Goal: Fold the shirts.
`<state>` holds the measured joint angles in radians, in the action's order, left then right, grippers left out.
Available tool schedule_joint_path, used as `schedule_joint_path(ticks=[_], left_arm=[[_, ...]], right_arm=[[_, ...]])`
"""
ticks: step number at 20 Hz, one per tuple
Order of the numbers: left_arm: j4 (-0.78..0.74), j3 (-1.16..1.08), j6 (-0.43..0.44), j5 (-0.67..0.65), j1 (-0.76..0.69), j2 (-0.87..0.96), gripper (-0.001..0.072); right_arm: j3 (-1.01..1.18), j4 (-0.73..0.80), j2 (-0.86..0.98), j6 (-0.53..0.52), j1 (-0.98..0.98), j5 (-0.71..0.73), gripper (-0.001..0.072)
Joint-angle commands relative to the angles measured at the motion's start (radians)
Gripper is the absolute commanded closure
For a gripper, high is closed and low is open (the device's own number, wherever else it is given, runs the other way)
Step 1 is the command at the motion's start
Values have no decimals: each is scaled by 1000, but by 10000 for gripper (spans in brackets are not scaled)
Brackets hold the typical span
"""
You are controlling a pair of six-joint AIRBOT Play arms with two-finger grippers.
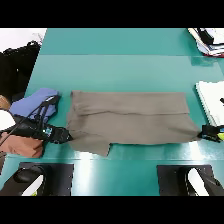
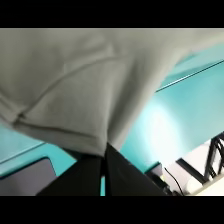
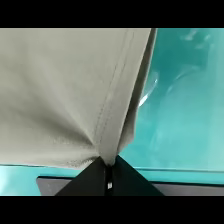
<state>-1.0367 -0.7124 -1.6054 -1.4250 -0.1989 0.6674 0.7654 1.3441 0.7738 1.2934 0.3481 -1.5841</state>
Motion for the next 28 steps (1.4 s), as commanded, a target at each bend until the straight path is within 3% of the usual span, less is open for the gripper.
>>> schedule_joint_path(ticks=[1, 9, 13, 14, 15, 16, 17, 18, 19, 22, 23, 24, 25, 26, 28], left_arm=[[-83, -74, 13, 105, 1, 14, 684], [-128, -273, 42, 475, 94, 465, 683], [-108, -338, 42, 608, 112, 604, 683], [-89, -350, 42, 630, 112, 626, 683], [-70, -358, 42, 642, 112, 644, 679], [-58, -363, 42, 653, 112, 657, 461], [-54, -365, 42, 656, 112, 661, 228], [-54, -370, 42, 649, 112, 662, 159], [-55, -378, 42, 629, 112, 661, 159], [-56, -430, 74, 500, 111, 661, 163], [-54, -441, 78, 467, 111, 661, 306], [-50, -445, 80, 451, 111, 661, 515], [-36, -444, 81, 447, 111, 661, 641], [-18, -444, 91, 450, 111, 661, 683], [30, -444, 95, 454, 111, 661, 683]], right_arm=[[128, 17, 56, 16, -82, 11, 695], [467, 8, 565, 37, -227, 134, 695], [624, -144, 745, 37, -224, 134, 694], [655, -171, 778, 37, -224, 135, 675], [687, -189, 809, 37, -224, 144, 530], [716, -211, 837, 37, -224, 147, 345], [741, -225, 860, 37, -217, 144, 277], [758, -237, 875, 36, -206, 141, 263], [766, -255, 883, 28, -191, 131, 263], [766, -261, 883, -13, -119, 66, 261], [766, -261, 883, -33, -90, 42, 248], [766, -261, 884, -45, -58, 28, 175], [764, -263, 884, -45, -32, 30, 134], [751, -279, 884, -46, -8, 38, 134], [702, -292, 900, -47, 27, 39, 134]])
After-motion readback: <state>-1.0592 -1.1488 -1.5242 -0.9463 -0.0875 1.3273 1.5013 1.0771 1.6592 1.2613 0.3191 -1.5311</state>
